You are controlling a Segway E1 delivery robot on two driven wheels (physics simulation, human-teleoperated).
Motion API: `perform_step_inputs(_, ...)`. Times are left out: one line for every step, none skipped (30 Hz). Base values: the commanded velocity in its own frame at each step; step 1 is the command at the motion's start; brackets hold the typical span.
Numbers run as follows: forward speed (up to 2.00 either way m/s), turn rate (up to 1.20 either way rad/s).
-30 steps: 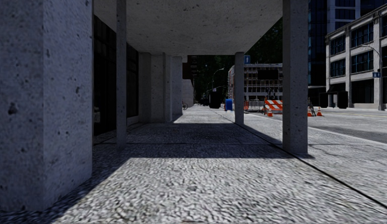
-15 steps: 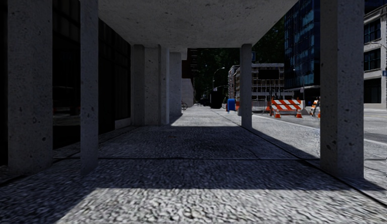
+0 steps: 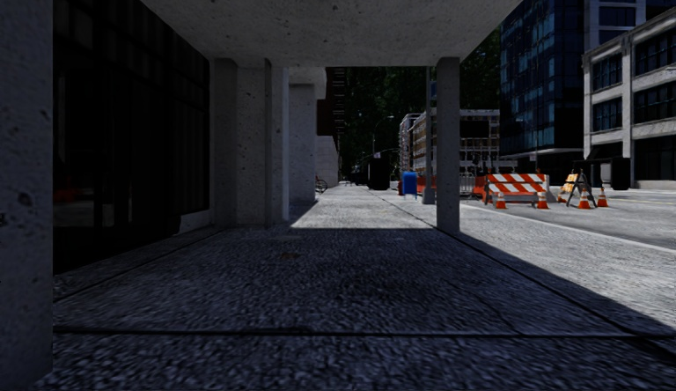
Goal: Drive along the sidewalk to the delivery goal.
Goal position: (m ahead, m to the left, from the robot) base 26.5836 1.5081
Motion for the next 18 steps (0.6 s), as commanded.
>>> perform_step_inputs(2.0,0.0)
perform_step_inputs(2.0,0.0)
perform_step_inputs(2.0,0.0)
perform_step_inputs(2.0,0.0)
perform_step_inputs(2.0,0.0)
perform_step_inputs(2.0,0.0)
perform_step_inputs(2.0,0.0)
perform_step_inputs(2.0,0.0)
perform_step_inputs(2.0,0.0)
perform_step_inputs(2.0,0.0)
perform_step_inputs(2.0,0.0)
perform_step_inputs(2.0,0.0)
perform_step_inputs(2.0,0.0)
perform_step_inputs(2.0,0.0)
perform_step_inputs(2.0,0.0)
perform_step_inputs(2.0,0.0)
perform_step_inputs(2.0,0.0)
perform_step_inputs(2.0,0.0)
